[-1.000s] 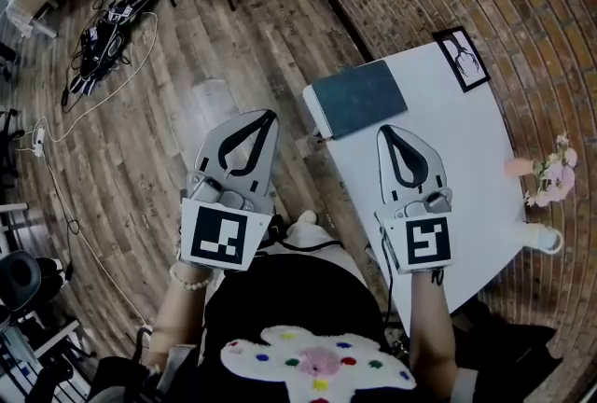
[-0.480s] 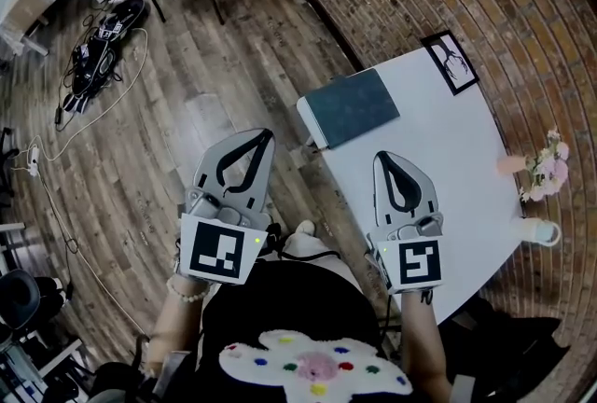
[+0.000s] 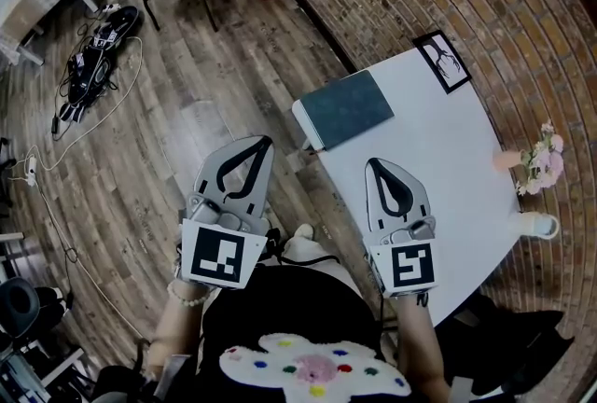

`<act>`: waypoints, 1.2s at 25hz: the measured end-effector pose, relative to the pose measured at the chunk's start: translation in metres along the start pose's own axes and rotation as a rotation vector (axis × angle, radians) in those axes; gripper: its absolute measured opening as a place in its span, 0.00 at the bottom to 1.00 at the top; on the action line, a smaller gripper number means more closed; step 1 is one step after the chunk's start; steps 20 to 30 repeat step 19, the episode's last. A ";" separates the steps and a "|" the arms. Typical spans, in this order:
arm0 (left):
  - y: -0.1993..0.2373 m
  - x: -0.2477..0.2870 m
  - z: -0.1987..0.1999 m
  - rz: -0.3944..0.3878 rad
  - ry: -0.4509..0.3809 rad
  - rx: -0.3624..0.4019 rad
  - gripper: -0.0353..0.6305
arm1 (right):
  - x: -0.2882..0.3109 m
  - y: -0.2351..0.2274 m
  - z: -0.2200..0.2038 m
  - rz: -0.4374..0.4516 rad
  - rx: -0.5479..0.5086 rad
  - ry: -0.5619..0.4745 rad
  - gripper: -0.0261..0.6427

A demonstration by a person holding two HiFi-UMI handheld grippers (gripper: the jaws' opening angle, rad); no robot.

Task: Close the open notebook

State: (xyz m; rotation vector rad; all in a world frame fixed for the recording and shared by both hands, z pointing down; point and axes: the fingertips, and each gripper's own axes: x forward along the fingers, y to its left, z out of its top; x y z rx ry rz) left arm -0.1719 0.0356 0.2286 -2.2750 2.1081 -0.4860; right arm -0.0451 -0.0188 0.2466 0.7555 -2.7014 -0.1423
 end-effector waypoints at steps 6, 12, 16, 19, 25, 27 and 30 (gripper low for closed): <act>-0.002 -0.003 0.001 0.001 -0.004 0.000 0.08 | -0.003 0.005 -0.001 0.009 -0.031 0.006 0.08; -0.003 -0.007 0.001 0.004 -0.005 0.000 0.08 | -0.006 0.008 -0.002 0.007 -0.037 0.007 0.08; -0.006 -0.006 0.002 0.008 -0.007 -0.004 0.08 | -0.009 0.006 -0.004 0.007 -0.037 0.006 0.08; -0.007 -0.006 0.002 0.015 -0.007 -0.008 0.08 | -0.010 0.005 -0.006 0.005 -0.037 0.015 0.08; -0.007 -0.006 0.002 0.015 -0.007 -0.008 0.08 | -0.010 0.005 -0.006 0.005 -0.037 0.015 0.08; -0.007 -0.006 0.002 0.015 -0.007 -0.008 0.08 | -0.010 0.005 -0.006 0.005 -0.037 0.015 0.08; -0.007 -0.006 0.002 0.015 -0.007 -0.008 0.08 | -0.010 0.005 -0.006 0.005 -0.037 0.015 0.08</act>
